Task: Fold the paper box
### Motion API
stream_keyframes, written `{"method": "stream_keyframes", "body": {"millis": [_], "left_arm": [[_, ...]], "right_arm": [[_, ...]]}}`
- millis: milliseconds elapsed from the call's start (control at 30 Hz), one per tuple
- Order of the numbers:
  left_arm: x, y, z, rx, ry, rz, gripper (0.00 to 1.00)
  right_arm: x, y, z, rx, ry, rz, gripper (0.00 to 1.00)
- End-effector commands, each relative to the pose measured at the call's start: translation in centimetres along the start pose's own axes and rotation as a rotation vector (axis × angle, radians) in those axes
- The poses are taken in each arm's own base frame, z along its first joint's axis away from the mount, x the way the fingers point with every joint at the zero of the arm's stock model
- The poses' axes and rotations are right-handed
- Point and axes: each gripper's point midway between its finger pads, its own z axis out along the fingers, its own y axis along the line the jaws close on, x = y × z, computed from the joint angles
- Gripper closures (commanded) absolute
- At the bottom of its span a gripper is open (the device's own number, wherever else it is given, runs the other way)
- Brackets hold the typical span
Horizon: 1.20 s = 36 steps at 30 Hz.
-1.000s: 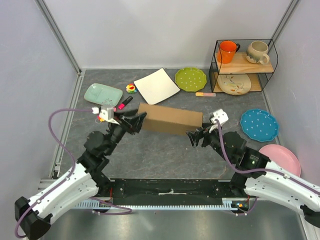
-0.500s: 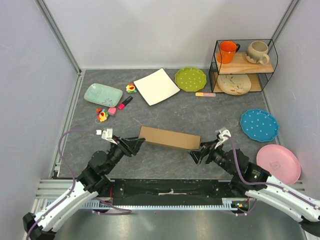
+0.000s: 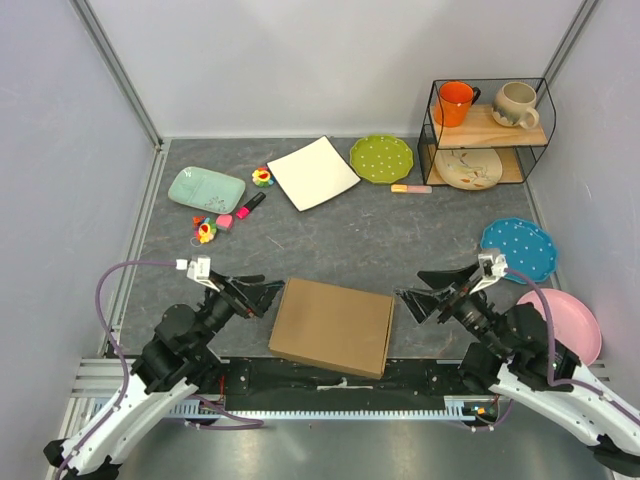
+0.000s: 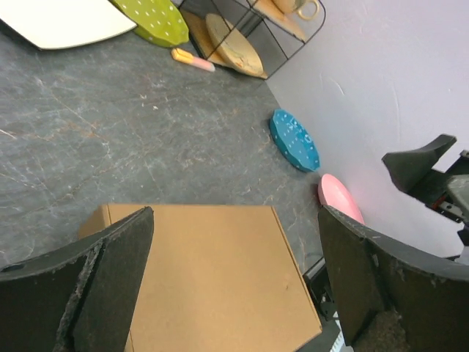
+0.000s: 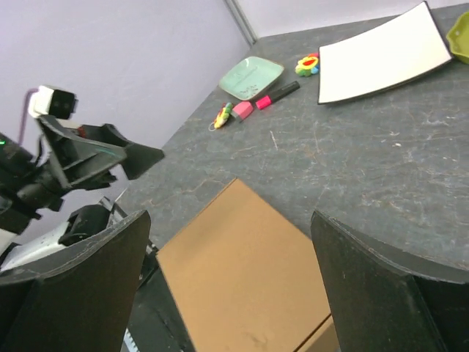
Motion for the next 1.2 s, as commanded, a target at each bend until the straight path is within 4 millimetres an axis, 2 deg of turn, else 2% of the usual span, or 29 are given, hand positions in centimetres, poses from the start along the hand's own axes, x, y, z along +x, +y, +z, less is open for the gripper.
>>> {"method": "stream_keyframes", "body": {"millis": [0, 33, 67, 167, 267, 367, 500, 567, 600, 667, 733, 900, 967, 1033, 1067, 1133, 1167], "left_arm": [[-2.3, 0.5, -1.3, -0.081, -0.069, -0.024, 0.01], [-1.9, 1.2, -1.3, -0.110, -0.057, -0.024, 0.01], [-1.7, 1.5, -1.2, -0.123, -0.050, -0.026, 0.02], [1.0, 2.4, -0.6, -0.158, 0.062, -0.044, 0.04], [4.0, 3.7, -0.1, -0.227, 0.201, -0.069, 0.05], [5.9, 4.0, 0.0, -0.259, 0.313, -0.071, 0.00], [7.1, 4.2, 0.2, -0.263, 0.363, -0.081, 0.00], [7.7, 4.6, 0.0, -0.265, 0.375, -0.084, 0.00], [7.8, 4.6, 0.1, -0.257, 0.371, -0.087, 0.01], [9.1, 5.1, -0.1, -0.251, 0.407, -0.093, 0.02], [9.9, 5.6, -0.1, -0.258, 0.425, -0.099, 0.06], [10.9, 6.2, 0.3, -0.272, 0.455, -0.098, 0.12], [10.8, 5.6, 1.0, -0.223, 0.427, -0.109, 0.16], [11.1, 5.7, 1.4, -0.204, 0.417, -0.116, 0.27], [10.3, 4.8, 2.2, -0.157, 0.376, -0.122, 0.35], [10.2, 4.8, 2.8, -0.143, 0.353, -0.118, 0.44], [9.2, 4.4, 3.7, -0.128, 0.303, -0.113, 0.46]], "right_arm": [[1.3, -1.3, 0.4, 0.080, 0.067, -0.010, 0.02], [2.1, -1.4, 0.8, 0.086, 0.098, -0.016, 0.03], [3.7, -1.5, 1.4, 0.095, 0.169, -0.029, 0.04], [6.8, -2.5, 2.8, 0.159, 0.308, -0.045, 0.05], [8.9, -4.8, 3.2, 0.321, 0.384, -0.018, 0.02], [9.7, -5.2, 3.1, 0.365, 0.416, 0.016, 0.02], [10.8, -5.7, 2.3, 0.396, 0.450, 0.058, 0.02], [11.9, -6.0, 1.7, 0.414, 0.492, 0.079, 0.02], [13.2, -6.5, 1.2, 0.421, 0.527, 0.086, 0.02], [15.2, -5.7, 1.0, 0.374, 0.595, 0.131, 0.02], [17.0, -6.2, 0.8, 0.390, 0.635, 0.164, 0.02], [18.5, -6.7, 1.5, 0.404, 0.630, 0.208, 0.03], [18.6, -7.1, 1.8, 0.425, 0.618, 0.204, 0.06], [18.0, -7.6, 2.7, 0.450, 0.580, 0.190, 0.10], [17.7, -7.8, 3.0, 0.456, 0.566, 0.186, 0.11], [16.4, -8.5, 4.3, 0.476, 0.517, 0.184, 0.16], [16.0, -8.9, 4.7, 0.479, 0.507, 0.169, 0.18]]}}
